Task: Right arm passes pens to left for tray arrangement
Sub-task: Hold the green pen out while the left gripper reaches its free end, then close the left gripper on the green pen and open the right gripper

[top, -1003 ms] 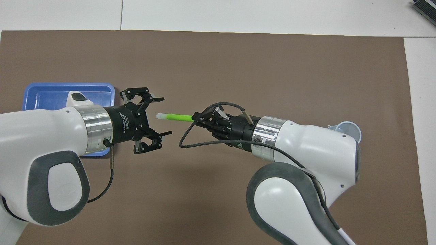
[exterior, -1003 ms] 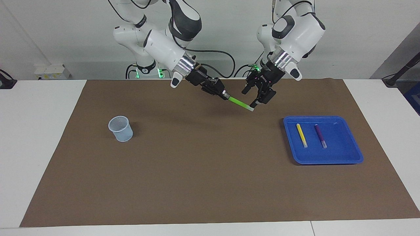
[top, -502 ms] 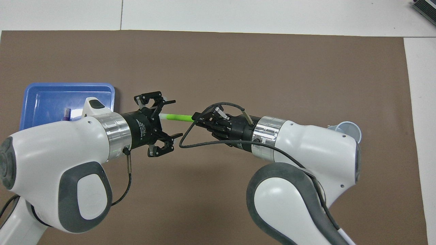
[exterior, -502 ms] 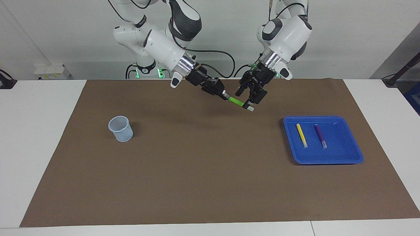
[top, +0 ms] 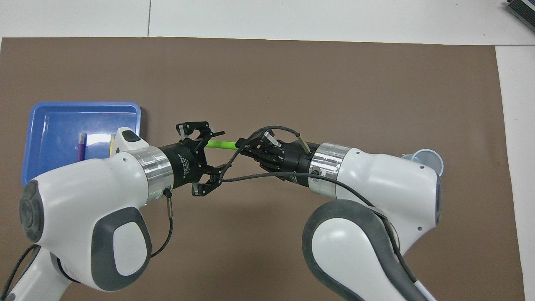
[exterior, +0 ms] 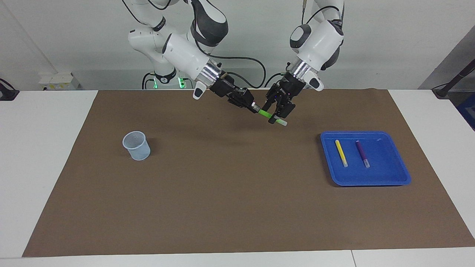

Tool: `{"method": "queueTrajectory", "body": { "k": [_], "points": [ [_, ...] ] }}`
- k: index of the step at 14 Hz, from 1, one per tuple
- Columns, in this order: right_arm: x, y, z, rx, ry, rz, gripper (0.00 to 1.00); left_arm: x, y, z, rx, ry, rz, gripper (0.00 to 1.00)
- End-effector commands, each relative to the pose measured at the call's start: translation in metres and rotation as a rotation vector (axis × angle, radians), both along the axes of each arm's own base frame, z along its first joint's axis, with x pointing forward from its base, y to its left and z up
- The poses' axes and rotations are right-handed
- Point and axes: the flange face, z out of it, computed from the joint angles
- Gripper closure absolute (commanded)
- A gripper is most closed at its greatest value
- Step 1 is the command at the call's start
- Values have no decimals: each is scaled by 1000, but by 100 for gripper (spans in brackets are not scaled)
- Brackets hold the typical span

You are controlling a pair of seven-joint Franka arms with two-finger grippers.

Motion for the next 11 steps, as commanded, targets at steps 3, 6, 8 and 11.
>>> {"method": "queueTrajectory", "body": {
  "k": [3, 6, 8, 11],
  "points": [
    [-1, -2, -2, 12, 3, -2, 100, -6, 1, 1, 0, -20, -5, 100],
    [0, -1, -1, 15, 5, -3, 100, -3, 5, 2, 1, -20, -2, 100],
    [2, -3, 1, 19, 10, -12, 100, -2, 7, 1, 4, -21, -3, 100],
    [0, -2, 6, 26, 7, -15, 10, -1, 8, 2, 11, -37, -20, 100]
  ]
}}
